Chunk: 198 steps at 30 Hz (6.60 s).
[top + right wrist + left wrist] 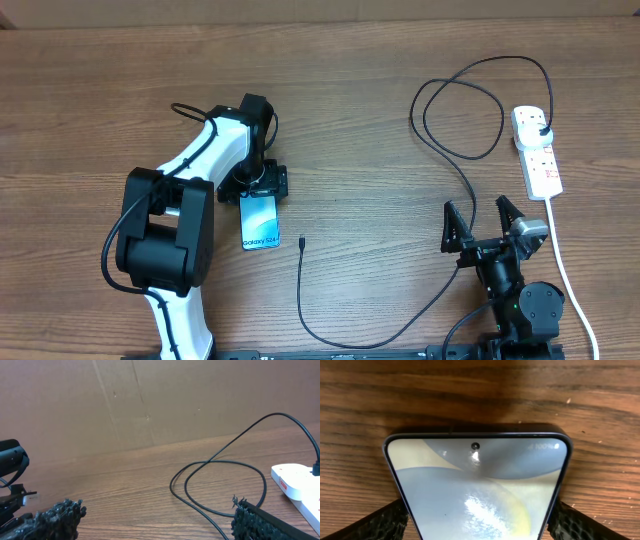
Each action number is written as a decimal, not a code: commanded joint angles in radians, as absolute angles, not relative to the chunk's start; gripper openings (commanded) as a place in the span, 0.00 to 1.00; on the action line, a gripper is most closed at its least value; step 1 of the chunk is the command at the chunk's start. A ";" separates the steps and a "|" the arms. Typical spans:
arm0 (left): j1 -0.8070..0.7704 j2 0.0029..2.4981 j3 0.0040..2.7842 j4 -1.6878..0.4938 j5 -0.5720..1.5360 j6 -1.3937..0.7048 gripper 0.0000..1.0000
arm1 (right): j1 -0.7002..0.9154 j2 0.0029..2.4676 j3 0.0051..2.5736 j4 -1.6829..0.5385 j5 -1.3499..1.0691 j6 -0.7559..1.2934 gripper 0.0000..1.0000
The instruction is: Plug charger to phone and switch on socket
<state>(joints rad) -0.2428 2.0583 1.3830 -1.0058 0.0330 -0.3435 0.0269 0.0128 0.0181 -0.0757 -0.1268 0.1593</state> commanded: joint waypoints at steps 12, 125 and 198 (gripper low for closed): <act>-0.250 2.108 1.290 -0.973 0.060 -0.310 1.00 | 0.033 0.003 0.008 -0.073 -0.129 0.155 1.00; -0.257 1.958 1.065 -0.783 0.125 -0.397 0.74 | 0.033 0.003 0.008 -0.073 -0.129 0.155 1.00; -0.257 1.958 1.065 -0.773 0.124 -0.397 0.72 | 0.033 0.003 0.008 -0.073 -0.129 0.155 1.00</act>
<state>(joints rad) -0.2535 1.8744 1.1198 -0.7990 0.0013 -0.3973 0.0269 0.0128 0.0181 -0.0757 -0.1268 0.1593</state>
